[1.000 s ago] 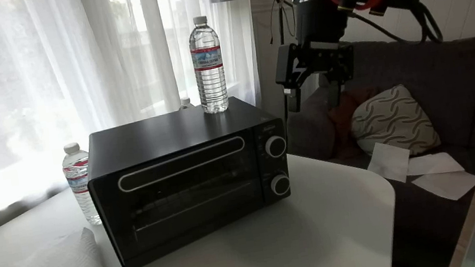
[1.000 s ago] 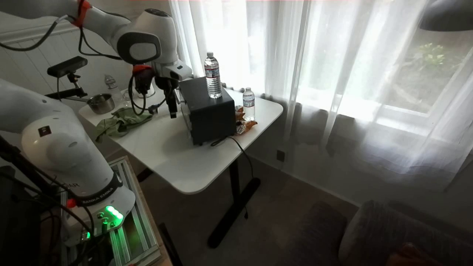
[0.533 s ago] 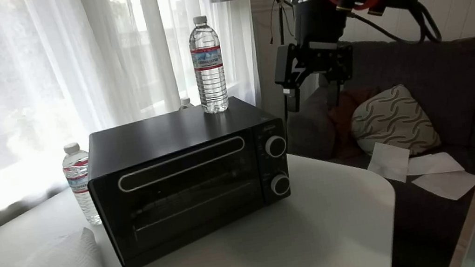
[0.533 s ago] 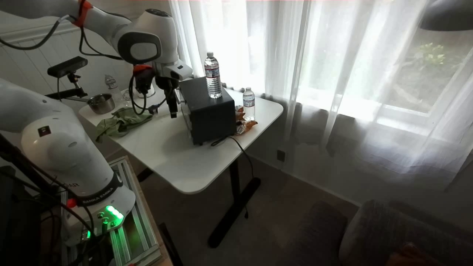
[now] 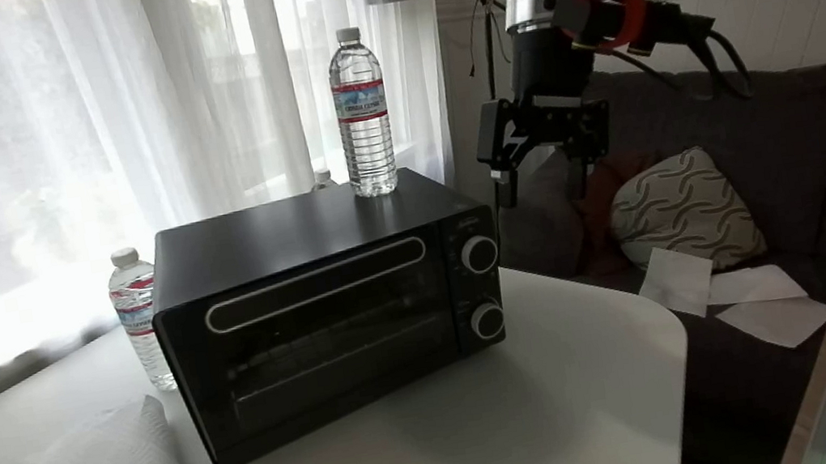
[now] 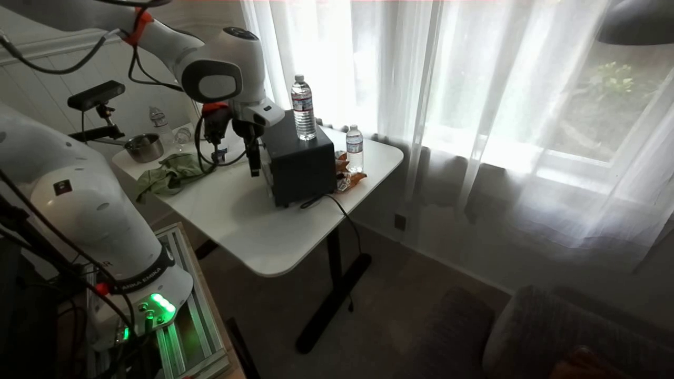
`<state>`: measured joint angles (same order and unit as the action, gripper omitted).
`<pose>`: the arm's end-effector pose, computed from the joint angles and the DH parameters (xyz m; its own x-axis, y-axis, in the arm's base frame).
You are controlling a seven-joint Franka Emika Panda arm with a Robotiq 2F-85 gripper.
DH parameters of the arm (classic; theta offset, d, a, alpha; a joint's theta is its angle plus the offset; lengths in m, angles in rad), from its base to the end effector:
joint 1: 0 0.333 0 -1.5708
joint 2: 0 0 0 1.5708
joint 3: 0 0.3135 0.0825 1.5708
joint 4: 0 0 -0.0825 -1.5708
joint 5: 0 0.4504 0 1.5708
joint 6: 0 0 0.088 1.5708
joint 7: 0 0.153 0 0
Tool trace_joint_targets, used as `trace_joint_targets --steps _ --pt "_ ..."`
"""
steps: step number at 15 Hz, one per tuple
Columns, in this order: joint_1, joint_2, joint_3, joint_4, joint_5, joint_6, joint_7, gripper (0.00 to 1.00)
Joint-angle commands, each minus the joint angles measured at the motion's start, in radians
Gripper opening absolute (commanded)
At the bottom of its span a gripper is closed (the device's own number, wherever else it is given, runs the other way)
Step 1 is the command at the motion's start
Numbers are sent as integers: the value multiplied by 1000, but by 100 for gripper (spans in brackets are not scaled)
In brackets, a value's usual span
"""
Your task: Turn the top dial on the black oven to the left
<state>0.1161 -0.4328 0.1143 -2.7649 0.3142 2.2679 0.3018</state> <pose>0.3933 0.1028 0.2432 0.9519 -0.2779 -0.1289 -0.2953 -0.9442 -0.1457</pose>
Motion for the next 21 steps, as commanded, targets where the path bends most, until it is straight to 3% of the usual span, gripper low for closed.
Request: trace_joint_targets --steps 1,12,21 --pt "-8 59 -23 1 21 58 -42 100" --pt "16 200 -58 1 87 243 -143 100" --pt "46 213 -70 2 265 252 -305 100"
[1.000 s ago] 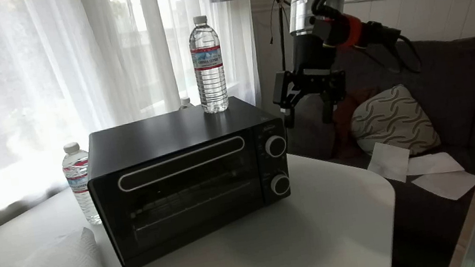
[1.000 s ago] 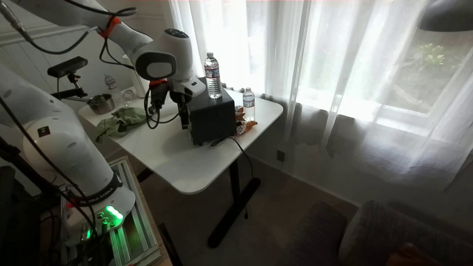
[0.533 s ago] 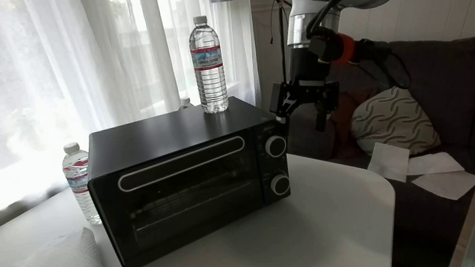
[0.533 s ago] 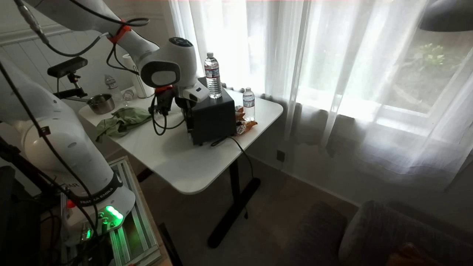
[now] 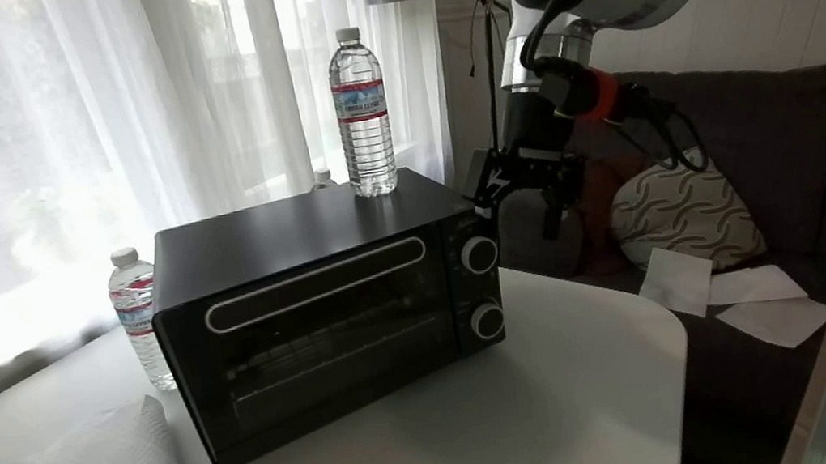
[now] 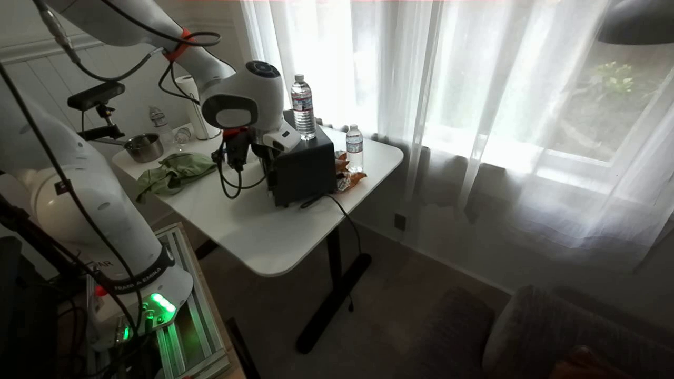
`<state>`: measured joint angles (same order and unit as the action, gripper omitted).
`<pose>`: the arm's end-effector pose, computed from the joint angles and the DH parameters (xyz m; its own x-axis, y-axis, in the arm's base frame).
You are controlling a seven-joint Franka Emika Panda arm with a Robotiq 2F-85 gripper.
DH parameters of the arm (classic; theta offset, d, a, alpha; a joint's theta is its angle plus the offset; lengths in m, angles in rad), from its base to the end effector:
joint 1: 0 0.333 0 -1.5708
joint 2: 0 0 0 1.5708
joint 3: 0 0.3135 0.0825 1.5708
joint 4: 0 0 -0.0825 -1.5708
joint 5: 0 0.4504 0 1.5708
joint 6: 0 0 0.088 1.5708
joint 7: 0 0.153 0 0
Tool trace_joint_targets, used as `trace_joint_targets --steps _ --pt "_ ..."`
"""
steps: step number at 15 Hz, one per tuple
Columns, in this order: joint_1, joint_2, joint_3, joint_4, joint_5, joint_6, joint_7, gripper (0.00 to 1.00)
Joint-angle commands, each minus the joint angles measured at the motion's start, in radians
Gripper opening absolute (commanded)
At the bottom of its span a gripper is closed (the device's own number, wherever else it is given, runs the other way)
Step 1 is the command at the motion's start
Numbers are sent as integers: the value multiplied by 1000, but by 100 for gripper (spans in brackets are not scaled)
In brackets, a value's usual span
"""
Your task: Turn the top dial on the black oven to the left
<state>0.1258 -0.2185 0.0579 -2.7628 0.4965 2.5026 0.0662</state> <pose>0.4093 0.0834 0.1755 0.9561 -0.2722 -0.1085 -0.2913 -0.9234 -0.2501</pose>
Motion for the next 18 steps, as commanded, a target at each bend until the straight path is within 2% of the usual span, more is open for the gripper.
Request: trace_joint_targets --steps 1,18 --pt "40 -2 -14 1 104 15 -86 100" --pt "40 59 -1 12 220 -4 -152 100"
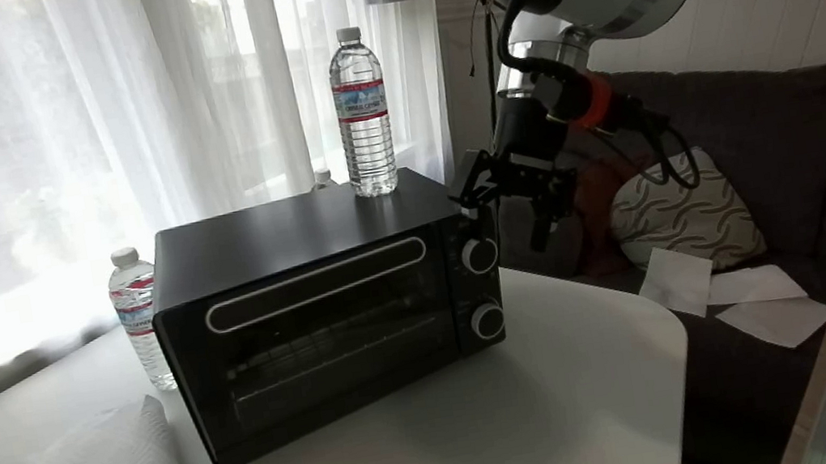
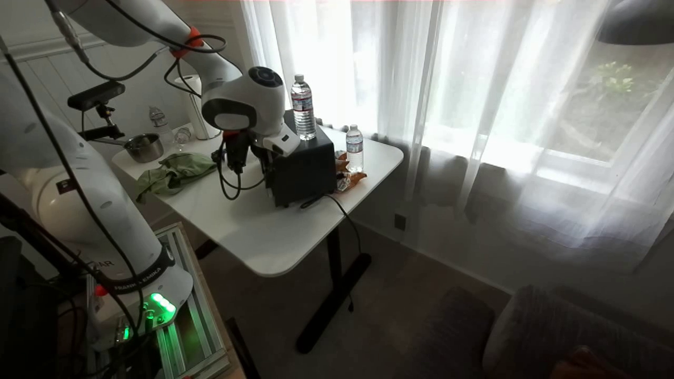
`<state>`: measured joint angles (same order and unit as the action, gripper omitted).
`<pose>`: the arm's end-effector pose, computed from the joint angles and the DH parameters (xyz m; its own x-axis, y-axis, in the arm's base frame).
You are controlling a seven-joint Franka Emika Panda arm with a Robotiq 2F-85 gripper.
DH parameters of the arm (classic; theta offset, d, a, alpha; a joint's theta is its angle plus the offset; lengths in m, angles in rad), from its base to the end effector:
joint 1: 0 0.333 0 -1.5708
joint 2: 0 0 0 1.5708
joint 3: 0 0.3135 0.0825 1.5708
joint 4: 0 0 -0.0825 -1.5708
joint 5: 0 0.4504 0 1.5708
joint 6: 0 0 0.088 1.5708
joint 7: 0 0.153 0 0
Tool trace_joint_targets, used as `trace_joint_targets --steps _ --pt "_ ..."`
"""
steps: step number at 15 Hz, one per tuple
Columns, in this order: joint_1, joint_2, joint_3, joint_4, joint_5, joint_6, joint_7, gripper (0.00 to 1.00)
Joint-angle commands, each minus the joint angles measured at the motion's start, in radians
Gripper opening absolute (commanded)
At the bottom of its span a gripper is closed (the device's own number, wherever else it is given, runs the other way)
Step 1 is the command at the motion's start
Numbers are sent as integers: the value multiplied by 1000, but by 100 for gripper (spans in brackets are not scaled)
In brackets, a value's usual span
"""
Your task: Turn the top dial on the black oven to the left
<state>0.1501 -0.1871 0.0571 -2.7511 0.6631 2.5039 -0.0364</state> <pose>0.4089 0.0966 0.1682 0.9508 -0.2783 -0.1360 -0.3084 -0.8912 -0.3327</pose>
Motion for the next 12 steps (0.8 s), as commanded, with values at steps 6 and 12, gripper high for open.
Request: trace_joint_targets --steps 6,12 --pt "13 48 2 10 108 -34 -103 100" --pt "7 66 11 13 145 -63 -161 100"
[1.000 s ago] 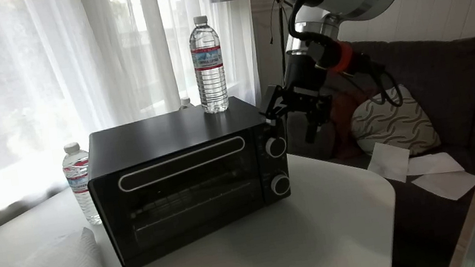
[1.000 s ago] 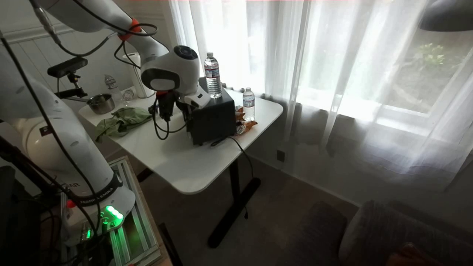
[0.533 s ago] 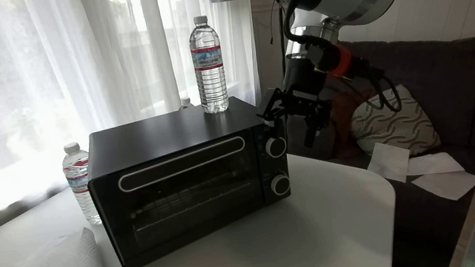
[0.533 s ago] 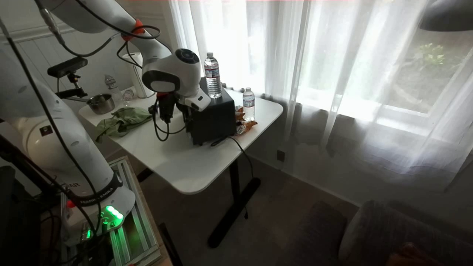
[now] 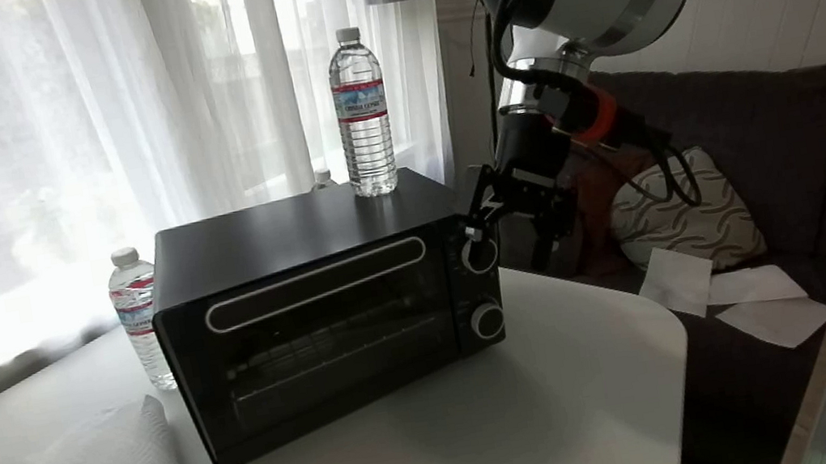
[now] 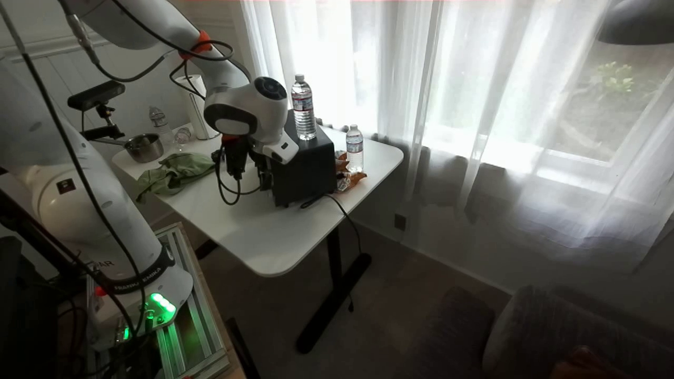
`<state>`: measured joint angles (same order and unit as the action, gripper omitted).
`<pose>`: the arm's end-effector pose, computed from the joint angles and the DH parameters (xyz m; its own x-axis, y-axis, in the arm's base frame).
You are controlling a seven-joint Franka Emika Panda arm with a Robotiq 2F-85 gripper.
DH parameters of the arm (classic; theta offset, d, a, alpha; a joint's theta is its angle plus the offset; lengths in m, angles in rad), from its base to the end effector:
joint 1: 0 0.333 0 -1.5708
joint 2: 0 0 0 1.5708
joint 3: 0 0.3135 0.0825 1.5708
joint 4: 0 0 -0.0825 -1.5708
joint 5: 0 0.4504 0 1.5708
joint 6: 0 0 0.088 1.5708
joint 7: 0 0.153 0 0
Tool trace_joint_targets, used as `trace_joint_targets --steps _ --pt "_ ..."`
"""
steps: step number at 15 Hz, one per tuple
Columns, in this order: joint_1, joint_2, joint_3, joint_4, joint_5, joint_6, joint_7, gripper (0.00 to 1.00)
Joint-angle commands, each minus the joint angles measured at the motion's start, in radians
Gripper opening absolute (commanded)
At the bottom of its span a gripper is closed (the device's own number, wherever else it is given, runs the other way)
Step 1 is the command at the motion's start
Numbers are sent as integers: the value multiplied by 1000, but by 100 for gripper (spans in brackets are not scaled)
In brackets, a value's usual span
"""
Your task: Turn the top dial on the black oven to the left
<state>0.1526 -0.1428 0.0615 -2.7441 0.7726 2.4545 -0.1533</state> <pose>0.3979 0.1053 0.1510 0.9531 -0.2290 -0.1978 -0.2906 -0.8749 -0.3874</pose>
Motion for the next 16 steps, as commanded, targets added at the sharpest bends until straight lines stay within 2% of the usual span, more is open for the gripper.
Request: trace_joint_targets --steps 1,3,9,14,16 --pt "3 25 8 6 37 -17 -50 100" --pt "0 27 12 6 29 -13 -48 100" --pt "-18 -60 20 -4 -65 -59 84 100" --pt "-71 -114 9 3 -311 -132 276 100" --pt "-81 -121 -1 8 -346 -135 290 100"
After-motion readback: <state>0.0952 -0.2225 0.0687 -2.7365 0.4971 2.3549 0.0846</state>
